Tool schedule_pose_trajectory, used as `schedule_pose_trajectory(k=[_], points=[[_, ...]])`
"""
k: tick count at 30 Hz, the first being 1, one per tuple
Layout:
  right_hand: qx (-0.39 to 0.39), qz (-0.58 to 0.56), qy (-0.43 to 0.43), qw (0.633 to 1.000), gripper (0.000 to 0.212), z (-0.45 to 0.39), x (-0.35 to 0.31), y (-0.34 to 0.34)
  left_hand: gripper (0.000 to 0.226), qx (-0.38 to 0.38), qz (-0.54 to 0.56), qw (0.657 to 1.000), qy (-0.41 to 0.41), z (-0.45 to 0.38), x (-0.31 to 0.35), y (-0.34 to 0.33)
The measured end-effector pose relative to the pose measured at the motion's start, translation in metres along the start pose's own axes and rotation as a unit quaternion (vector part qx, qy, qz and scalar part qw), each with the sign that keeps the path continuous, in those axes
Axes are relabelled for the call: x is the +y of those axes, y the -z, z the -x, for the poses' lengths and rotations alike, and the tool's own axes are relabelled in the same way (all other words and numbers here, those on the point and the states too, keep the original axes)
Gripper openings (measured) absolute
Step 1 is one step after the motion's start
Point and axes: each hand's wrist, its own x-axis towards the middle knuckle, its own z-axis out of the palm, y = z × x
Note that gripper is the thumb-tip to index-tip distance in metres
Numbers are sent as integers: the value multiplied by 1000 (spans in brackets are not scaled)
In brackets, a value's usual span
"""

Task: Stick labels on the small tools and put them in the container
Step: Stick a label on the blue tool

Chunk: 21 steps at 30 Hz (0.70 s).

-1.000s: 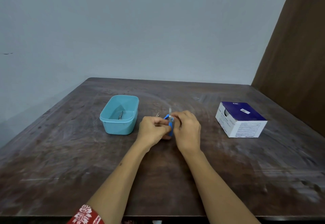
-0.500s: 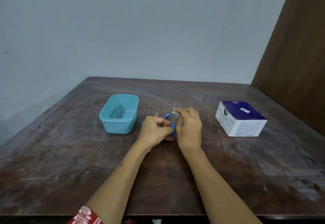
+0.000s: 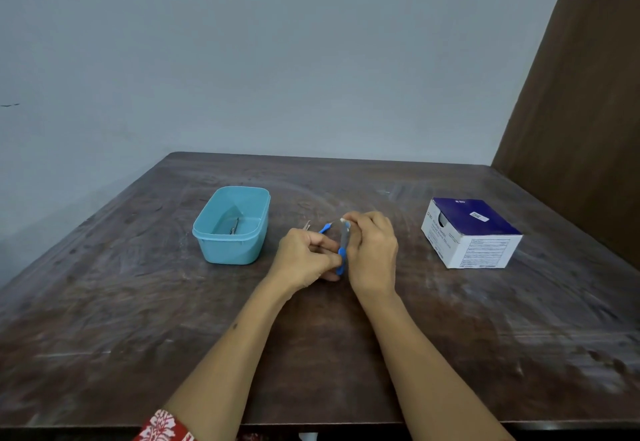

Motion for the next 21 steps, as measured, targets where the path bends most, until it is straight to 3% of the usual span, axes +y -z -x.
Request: schedule_pose_trajectory(k=[6, 9, 14, 21], points=[[-70, 0, 49, 996, 14, 4, -1, -5, 20, 79, 39, 996, -17, -4, -3, 1], [-56, 0, 50, 997, 15, 3, 1, -4, 20, 62, 34, 997, -8, -3, -3, 3], [-2, 9, -9, 1000, 18, 1, 4, -4, 18, -6, 1, 1000, -5, 0, -2, 2], [47, -22, -136, 989, 18, -3, 6, 2, 21, -39, 13, 999, 1, 0, -1, 0]])
